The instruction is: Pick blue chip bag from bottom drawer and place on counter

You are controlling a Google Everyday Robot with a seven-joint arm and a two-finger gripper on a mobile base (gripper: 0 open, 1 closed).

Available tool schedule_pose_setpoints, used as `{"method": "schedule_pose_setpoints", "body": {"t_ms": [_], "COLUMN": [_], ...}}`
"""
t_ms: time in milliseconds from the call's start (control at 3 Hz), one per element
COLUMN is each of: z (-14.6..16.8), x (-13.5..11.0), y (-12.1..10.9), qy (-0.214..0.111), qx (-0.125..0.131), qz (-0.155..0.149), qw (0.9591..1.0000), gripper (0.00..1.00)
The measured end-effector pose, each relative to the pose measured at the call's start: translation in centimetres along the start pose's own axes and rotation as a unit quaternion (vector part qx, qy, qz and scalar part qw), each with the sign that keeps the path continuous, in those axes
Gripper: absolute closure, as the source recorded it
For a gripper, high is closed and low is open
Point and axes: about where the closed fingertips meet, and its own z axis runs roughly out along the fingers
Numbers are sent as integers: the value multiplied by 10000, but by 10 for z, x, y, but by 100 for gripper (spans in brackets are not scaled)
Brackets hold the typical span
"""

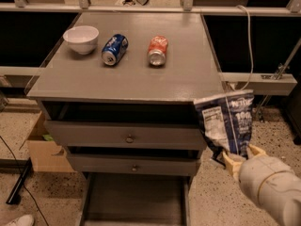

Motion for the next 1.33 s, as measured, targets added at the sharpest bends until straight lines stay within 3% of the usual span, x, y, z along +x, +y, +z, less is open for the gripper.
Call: {"method": "schedule_pose_setpoints", "body": {"t_ms": [333, 667, 1333], "z": [39, 39, 70], "x": [-79, -79, -143], "y": [-22, -22, -49], "qy": [-142, -143, -319], "qx": [151, 151, 233], "qz": [-369, -370, -582], "qw": [9991, 9991, 9975], "gripper": [100, 100, 100]}}
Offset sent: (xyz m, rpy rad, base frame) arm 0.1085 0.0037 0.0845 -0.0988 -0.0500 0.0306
